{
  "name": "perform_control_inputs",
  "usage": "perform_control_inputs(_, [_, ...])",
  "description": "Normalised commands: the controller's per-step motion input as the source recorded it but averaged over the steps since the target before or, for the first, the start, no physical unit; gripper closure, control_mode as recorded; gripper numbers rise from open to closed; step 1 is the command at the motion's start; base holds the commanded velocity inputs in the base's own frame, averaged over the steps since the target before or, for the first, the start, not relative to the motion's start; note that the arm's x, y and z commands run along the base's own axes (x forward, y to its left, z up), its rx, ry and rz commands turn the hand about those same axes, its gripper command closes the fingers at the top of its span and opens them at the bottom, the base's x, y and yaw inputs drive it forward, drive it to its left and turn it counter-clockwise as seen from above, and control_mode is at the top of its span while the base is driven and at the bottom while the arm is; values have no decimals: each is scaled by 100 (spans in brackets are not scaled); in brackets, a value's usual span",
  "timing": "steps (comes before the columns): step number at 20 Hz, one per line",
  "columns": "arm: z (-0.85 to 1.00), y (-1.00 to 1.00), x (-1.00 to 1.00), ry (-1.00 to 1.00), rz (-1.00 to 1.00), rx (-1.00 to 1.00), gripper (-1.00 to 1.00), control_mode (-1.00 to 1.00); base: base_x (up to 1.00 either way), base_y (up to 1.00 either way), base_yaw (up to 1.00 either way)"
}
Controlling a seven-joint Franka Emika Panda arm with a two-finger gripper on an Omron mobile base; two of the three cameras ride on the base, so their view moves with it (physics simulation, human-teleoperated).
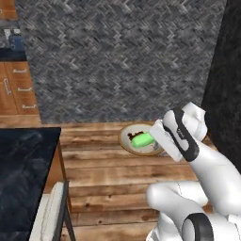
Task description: Pick the chicken drumstick and corn from their plates and place them in the bowl. Then put the bowl in the fridge.
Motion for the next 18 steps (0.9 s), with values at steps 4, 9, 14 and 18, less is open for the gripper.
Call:
perform_control_inputs(4, [0, 0, 0, 0, 0, 0, 100, 100, 61, -8, -24])
perform_control_inputs(9, [0, 0, 0, 0, 0, 0, 100, 100, 79, -11, -2])
perform_control_inputs(14, [0, 0, 0, 0, 0, 0, 100, 100, 89, -2, 0])
perform_control_inputs(18, [0, 0, 0, 0, 0, 0, 100, 100, 92, 0, 0])
